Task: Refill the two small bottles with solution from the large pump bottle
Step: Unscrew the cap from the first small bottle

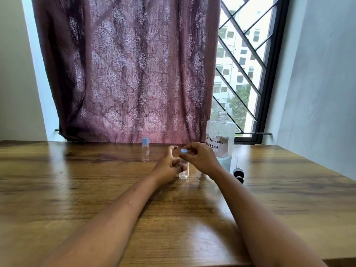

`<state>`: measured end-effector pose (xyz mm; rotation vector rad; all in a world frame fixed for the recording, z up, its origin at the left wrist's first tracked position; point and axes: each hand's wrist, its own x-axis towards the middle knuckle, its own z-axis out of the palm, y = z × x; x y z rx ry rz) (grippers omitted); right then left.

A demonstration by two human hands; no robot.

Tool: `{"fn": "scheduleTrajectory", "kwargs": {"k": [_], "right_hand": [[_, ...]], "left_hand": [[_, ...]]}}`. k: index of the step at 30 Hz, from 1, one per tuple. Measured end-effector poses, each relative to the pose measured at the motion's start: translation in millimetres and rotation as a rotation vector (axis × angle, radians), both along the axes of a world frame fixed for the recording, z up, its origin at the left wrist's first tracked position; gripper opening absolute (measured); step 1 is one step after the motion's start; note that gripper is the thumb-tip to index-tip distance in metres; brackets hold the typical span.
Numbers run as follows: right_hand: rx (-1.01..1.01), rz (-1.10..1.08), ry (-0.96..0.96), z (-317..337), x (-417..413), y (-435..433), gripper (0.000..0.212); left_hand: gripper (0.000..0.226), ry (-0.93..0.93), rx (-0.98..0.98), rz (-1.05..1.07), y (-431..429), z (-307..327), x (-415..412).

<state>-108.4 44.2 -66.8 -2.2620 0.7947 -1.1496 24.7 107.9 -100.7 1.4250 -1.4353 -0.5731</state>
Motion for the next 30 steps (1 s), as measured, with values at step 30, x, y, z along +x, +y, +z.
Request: {"fn": "scheduleTrajectory", "kwargs": {"k": [30], "right_hand": [[-0.019, 0.139, -0.175, 10, -6, 6, 0.034]], "left_hand": [[0.035, 0.052, -0.014, 0.047, 6, 1, 9]]}}
